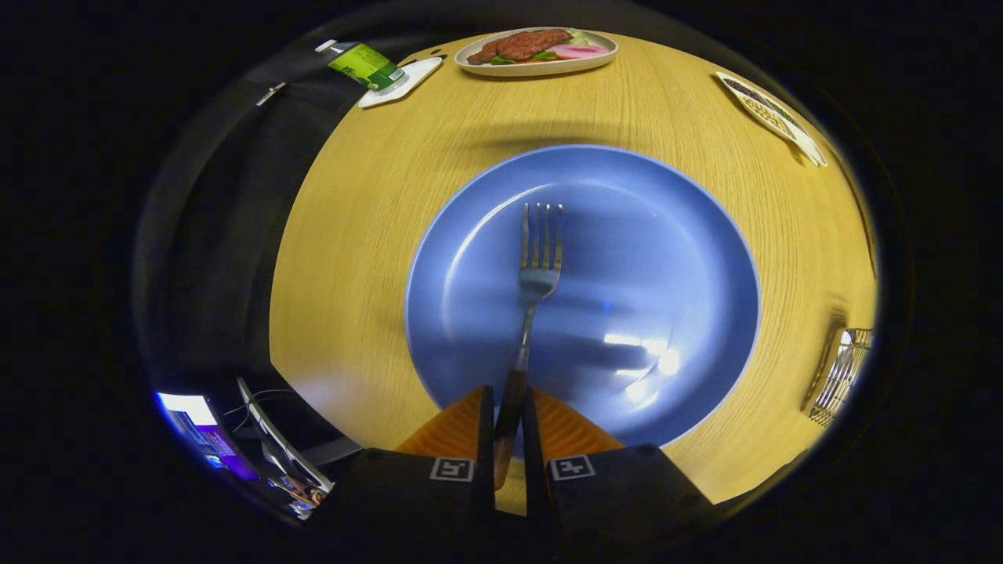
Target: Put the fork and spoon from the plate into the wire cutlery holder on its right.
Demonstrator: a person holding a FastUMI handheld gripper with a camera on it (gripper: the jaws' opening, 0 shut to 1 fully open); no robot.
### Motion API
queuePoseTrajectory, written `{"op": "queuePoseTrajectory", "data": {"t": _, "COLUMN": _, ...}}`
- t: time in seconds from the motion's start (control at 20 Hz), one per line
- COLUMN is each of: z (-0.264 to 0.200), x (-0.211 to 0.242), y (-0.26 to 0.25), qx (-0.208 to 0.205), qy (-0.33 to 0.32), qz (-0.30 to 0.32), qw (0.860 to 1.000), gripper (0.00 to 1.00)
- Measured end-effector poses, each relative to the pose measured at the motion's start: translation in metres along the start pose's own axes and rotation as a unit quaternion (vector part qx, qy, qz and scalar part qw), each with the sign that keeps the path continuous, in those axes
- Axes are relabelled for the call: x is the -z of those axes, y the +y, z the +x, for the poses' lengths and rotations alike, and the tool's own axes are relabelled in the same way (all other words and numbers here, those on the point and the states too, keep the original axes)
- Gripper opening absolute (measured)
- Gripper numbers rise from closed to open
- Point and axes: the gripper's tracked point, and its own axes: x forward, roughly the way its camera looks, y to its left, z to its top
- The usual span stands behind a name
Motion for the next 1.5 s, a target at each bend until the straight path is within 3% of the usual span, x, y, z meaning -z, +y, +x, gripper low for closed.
{"op": "queuePoseTrajectory", "data": {"t": 0.1, "z": -0.008, "x": -0.004, "y": -0.009, "qx": 0.007, "qy": -0.012, "qz": 0.003, "qw": 1.0, "gripper": 0.21}}
{"op": "queuePoseTrajectory", "data": {"t": 0.15, "z": -0.008, "x": -0.006, "y": -0.009, "qx": 0.006, "qy": -0.016, "qz": 0.001, "qw": 1.0, "gripper": 0.11}}
{"op": "queuePoseTrajectory", "data": {"t": 0.35, "z": -0.013, "x": -0.008, "y": -0.006, "qx": -0.033, "qy": -0.028, "qz": -0.02, "qw": 0.999, "gripper": 0.07}}
{"op": "queuePoseTrajectory", "data": {"t": 0.75, "z": -0.098, "x": -0.011, "y": -0.035, "qx": -0.049, "qy": -0.068, "qz": -0.053, "qw": 0.995, "gripper": 0.06}}
{"op": "queuePoseTrajectory", "data": {"t": 1.2, "z": -0.232, "x": 0.03, "y": -0.152, "qx": 0.034, "qy": -0.038, "qz": -0.098, "qw": 0.994, "gripper": 0.06}}
{"op": "queuePoseTrajectory", "data": {"t": 1.5, "z": -0.275, "x": 0.048, "y": -0.235, "qx": 0.091, "qy": 0.061, "qz": -0.125, "qw": 0.986, "gripper": 0.06}}
